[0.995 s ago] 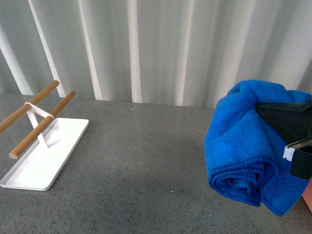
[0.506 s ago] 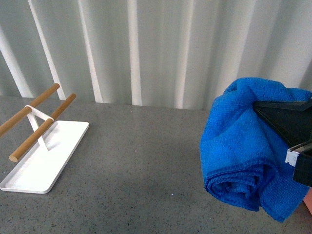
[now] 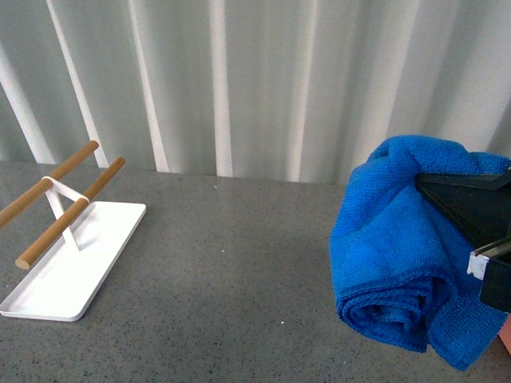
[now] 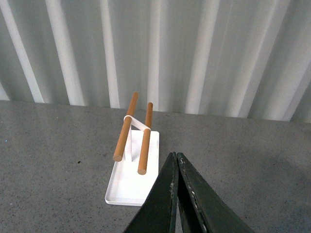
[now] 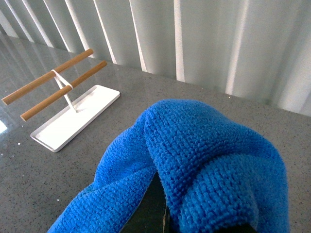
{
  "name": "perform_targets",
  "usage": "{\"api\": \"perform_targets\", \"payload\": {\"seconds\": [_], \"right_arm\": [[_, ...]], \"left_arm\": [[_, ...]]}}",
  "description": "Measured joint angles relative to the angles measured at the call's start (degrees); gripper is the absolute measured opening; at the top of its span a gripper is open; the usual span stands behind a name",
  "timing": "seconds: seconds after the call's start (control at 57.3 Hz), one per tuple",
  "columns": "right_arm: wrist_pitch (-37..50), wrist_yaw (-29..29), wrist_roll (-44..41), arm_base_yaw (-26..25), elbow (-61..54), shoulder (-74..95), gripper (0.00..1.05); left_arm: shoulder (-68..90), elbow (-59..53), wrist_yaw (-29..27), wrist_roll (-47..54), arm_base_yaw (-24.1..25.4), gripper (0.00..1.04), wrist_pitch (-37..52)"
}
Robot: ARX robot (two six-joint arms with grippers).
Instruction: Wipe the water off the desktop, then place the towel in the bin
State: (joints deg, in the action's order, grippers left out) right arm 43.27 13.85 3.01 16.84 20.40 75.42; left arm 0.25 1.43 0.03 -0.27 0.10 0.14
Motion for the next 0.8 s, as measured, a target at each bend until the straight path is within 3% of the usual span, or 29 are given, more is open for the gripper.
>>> {"api": "perform_targets", "payload": {"seconds": [0.21,0.471,0.681,0.733,0.803], "right_arm": [[-1.14,0.63,0.02,-0.07,2.12,2.16,0.05],[-5.64,0.59,2.97,0.22,15.21,16.83,0.05],[-14.19,-3.82,7.39,1.77,25.14,35.87,0.05],[-15.58,-4.61,8.02,2.25,25.18,39.23,0.05],[-17.55,-5.29,8.09,2.60,25.00,42.47,0.05]], "left_arm": [[-0.02,0.00,0.02,-0.02,0.00,0.05,-0.07],[-0.02,0.00,0.02,0.00,0.00,0.50,-0.11],[-0.02,0.00,0.02,0.00,0.00,0.94,-0.11],[-0.02,0.00,0.00,0.04,0.00,1.00,-0.11],[-0.02,0.00,0.02,0.02,0.00,0.98,-0.11]]}}
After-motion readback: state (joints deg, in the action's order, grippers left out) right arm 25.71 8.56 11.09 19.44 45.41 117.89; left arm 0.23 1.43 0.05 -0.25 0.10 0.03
